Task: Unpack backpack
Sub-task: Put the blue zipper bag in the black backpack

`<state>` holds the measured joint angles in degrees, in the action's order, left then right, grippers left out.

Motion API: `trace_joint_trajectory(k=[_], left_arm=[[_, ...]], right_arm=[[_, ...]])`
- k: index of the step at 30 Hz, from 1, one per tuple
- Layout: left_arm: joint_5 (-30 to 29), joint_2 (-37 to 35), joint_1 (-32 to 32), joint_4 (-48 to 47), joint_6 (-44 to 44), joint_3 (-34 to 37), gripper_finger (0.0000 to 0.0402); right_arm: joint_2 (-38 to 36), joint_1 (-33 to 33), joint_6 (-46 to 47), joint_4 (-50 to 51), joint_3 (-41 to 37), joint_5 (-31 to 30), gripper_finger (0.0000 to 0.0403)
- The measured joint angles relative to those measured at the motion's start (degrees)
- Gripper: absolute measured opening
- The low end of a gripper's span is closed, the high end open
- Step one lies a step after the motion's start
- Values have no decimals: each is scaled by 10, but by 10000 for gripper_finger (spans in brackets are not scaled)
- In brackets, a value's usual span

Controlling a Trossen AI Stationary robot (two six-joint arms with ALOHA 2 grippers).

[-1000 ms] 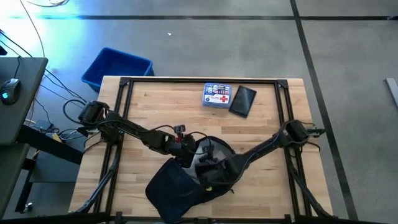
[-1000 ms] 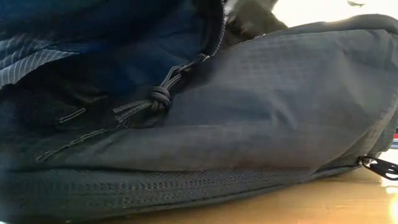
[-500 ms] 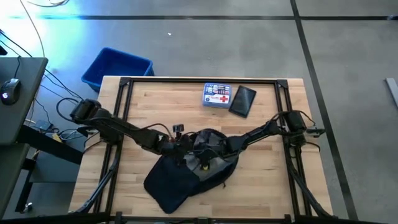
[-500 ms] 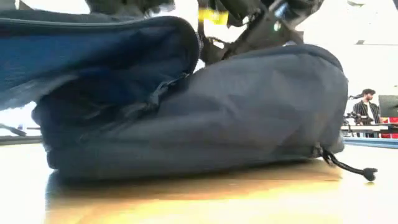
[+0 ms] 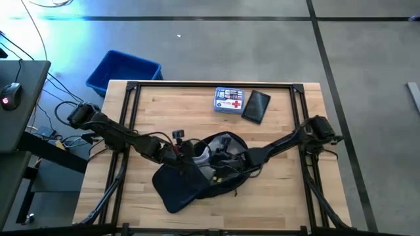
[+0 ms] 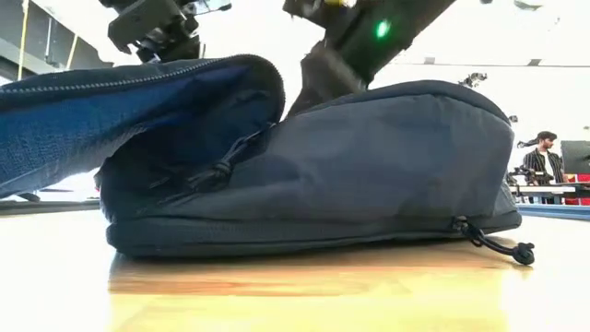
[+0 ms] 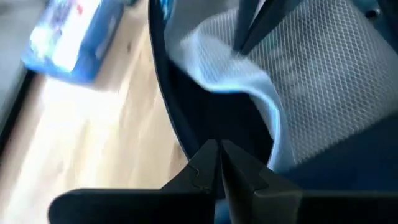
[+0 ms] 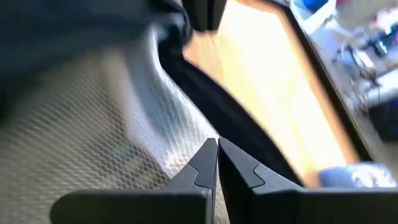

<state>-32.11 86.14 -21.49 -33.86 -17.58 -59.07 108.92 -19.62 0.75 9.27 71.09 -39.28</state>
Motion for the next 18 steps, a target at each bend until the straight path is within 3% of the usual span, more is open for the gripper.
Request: trace_joint_trajectory(k=[8, 12, 18], left_arm=[[132, -48, -6, -114, -91, 0, 13], [174, -76, 8, -151, -122, 24, 52], [198, -108, 61, -134, -117, 100, 137]], right_arm=[[-14, 33, -96, -77, 1, 155, 0], [-14, 63, -80, -77, 1, 215, 0], [-14, 70, -71, -69, 1, 255, 0]])
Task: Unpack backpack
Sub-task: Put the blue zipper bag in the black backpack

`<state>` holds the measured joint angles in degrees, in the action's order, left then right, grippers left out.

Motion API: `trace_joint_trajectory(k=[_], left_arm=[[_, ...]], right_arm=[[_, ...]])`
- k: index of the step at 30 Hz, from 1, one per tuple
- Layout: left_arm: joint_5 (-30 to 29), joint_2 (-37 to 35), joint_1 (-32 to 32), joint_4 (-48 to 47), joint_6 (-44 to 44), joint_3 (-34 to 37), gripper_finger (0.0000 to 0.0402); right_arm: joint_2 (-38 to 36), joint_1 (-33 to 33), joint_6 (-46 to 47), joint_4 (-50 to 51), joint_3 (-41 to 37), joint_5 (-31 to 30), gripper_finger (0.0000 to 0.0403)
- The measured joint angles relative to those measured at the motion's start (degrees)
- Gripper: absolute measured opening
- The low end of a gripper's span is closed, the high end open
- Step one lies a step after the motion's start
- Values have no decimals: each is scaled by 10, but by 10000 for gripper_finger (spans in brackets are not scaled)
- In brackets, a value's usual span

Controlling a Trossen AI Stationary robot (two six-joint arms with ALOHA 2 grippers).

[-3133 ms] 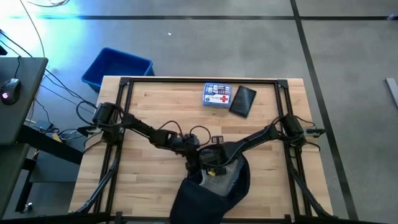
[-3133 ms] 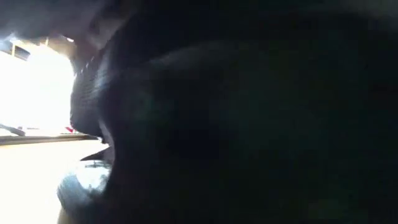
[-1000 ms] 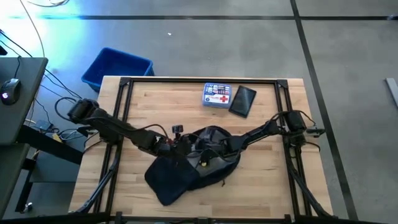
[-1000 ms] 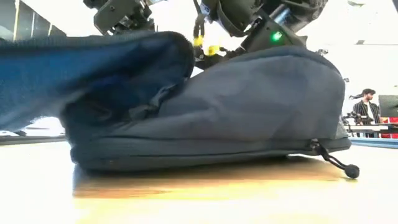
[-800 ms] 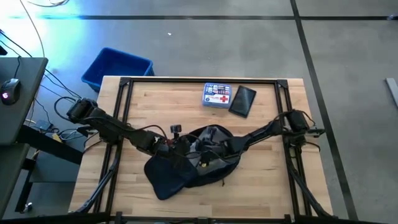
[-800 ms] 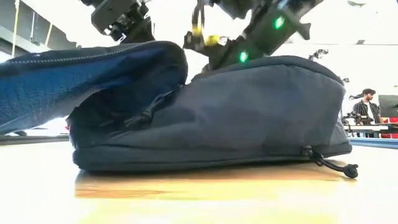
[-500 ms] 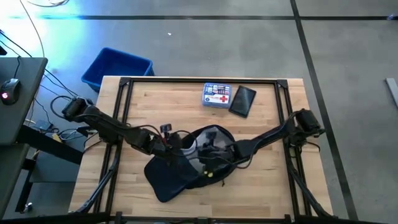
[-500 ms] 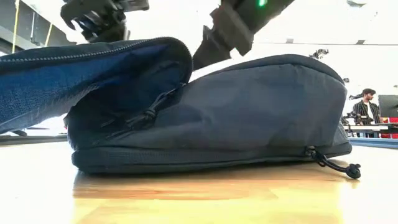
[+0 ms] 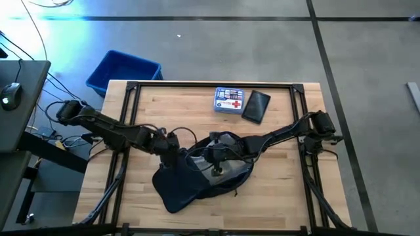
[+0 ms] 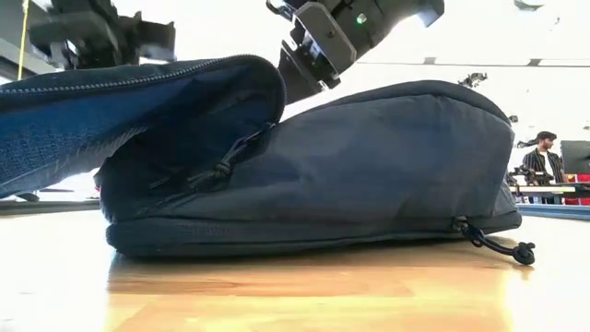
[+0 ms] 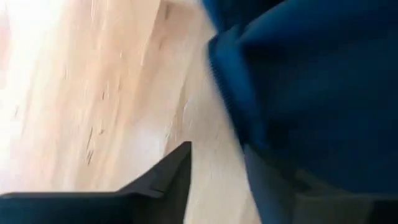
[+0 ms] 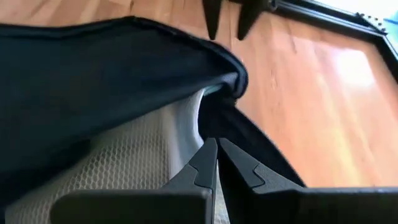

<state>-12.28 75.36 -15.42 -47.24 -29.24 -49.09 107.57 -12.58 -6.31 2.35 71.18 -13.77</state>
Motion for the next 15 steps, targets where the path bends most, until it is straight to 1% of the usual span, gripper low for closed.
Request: trace_joint_trajectory(k=[2, 4, 6, 8, 10, 13, 15], left_arm=[[47, -6, 25, 33, 25, 30, 166], [115, -8, 50, 80, 56, 57, 189], [178, -8, 70, 125, 78, 79, 205], [228, -8, 83, 181, 95, 98, 214], [248, -8, 93, 226, 107, 110, 216], [253, -8, 104, 292, 125, 123, 215], [254, -8, 108, 327, 134, 129, 211]], right_arm=[[0, 0, -1, 0, 0, 19, 0], [0, 0, -1, 7, 0, 45, 0], [0, 3, -2, 18, 0, 59, 0], [0, 9, -8, 21, 0, 62, 0], [0, 15, -15, 22, 0, 69, 0], [0, 24, -14, 22, 0, 92, 0], [4, 28, -13, 19, 0, 93, 0]])
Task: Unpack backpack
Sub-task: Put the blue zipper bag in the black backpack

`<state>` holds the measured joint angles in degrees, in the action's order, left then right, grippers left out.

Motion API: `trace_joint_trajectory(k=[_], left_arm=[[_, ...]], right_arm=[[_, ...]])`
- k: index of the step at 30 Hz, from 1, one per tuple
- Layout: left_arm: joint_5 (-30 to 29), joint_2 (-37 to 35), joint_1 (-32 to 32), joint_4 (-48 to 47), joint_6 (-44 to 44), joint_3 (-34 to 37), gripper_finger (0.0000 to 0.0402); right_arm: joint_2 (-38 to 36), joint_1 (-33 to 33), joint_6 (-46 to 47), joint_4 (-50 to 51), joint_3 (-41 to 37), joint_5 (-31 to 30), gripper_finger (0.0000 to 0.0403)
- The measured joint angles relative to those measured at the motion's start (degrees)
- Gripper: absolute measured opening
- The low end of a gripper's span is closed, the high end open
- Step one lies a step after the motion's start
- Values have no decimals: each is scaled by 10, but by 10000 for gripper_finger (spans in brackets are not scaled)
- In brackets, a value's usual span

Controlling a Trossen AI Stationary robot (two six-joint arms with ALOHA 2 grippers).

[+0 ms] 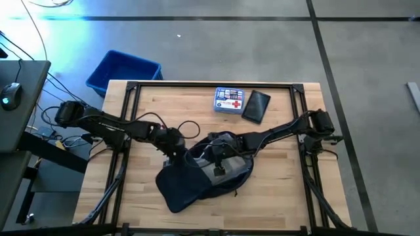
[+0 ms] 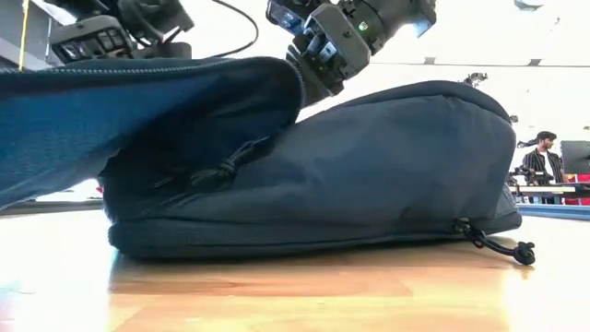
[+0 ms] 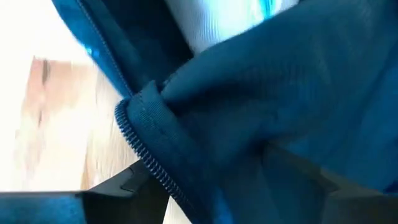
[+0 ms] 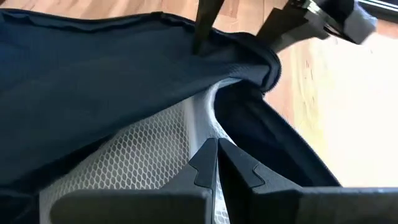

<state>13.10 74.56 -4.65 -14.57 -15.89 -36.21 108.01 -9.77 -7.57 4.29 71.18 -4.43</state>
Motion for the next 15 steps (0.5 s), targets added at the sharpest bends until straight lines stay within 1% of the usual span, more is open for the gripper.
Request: trace_joint_trajectory(k=[2, 4, 6, 8, 9, 10, 12, 15], left_arm=[[11, 0, 1, 22, 13, 1, 201], [33, 0, -2, 33, 29, 1, 175], [49, 0, -6, 38, 35, 1, 125], [54, 0, -9, 42, 42, 1, 57], [56, 0, -11, 42, 47, 1, 30], [57, 0, -13, 41, 50, 1, 16], [56, 0, -17, 34, 53, -3, 13], [54, -6, -20, -3, 77, -29, 3]], right_arm=[[10, 3, 0, -5, 0, 1, 0], [27, 4, 1, -16, 0, 7, 0], [50, 4, 6, -35, 0, 14, 0], [74, 4, 7, -52, 0, 13, 0], [85, 4, 7, -57, 0, 12, 0], [94, 3, 8, -64, 0, 12, 0], [109, 4, 19, -78, 0, 12, 0], [131, 4, 37, -108, 0, 12, 0]])
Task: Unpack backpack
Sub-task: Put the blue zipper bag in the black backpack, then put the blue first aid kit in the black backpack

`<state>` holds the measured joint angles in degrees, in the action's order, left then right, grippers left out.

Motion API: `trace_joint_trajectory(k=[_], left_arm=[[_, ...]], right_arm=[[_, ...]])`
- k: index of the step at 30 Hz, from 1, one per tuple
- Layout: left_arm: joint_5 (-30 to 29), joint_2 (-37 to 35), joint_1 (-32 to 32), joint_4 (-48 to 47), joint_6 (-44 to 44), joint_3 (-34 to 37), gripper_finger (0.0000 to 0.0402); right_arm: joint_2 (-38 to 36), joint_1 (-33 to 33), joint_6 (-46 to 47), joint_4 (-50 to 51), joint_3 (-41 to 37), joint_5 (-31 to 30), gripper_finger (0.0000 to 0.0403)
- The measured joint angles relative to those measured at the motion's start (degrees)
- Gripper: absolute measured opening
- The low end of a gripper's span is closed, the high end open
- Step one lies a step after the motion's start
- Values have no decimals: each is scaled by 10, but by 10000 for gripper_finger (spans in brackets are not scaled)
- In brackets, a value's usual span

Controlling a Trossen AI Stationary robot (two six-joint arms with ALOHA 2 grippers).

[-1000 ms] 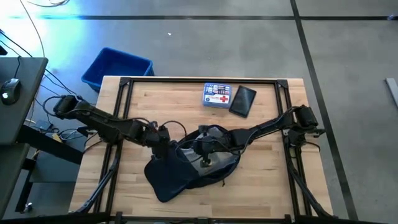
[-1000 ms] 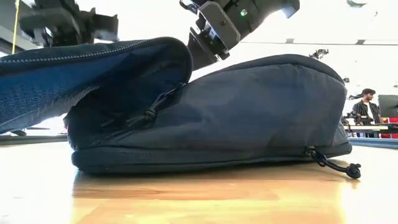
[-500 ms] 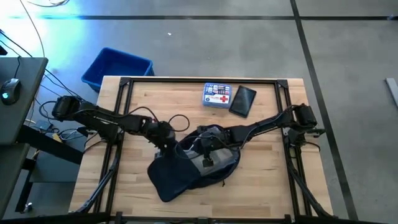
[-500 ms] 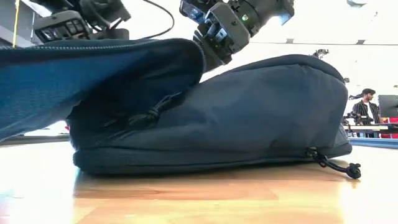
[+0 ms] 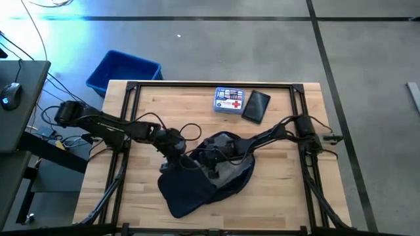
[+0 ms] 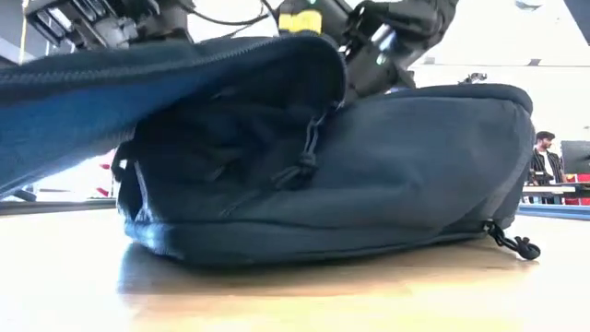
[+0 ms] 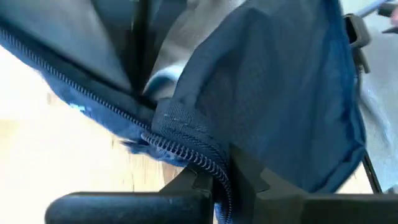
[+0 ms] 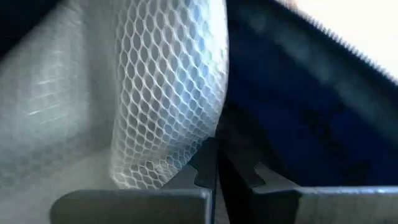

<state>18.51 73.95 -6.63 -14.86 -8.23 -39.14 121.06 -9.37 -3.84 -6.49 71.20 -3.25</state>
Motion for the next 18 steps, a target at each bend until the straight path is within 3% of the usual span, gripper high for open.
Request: trace_joint_trajectory(k=[6, 9, 15, 18], left_arm=[[-24, -59, -2, -67, 46, -75, 0], [-35, -97, -2, -104, 49, -90, 0], [-106, -129, -8, -193, 35, -90, 0], [-130, -129, -10, -204, 50, -89, 0]], right_arm=[[50, -5, 38, -124, 2, -8, 0], [41, -6, 34, -121, 2, -8, 0], [-64, -21, 3, -61, 9, -63, 0], [-130, -28, -1, 19, 9, -100, 0]])
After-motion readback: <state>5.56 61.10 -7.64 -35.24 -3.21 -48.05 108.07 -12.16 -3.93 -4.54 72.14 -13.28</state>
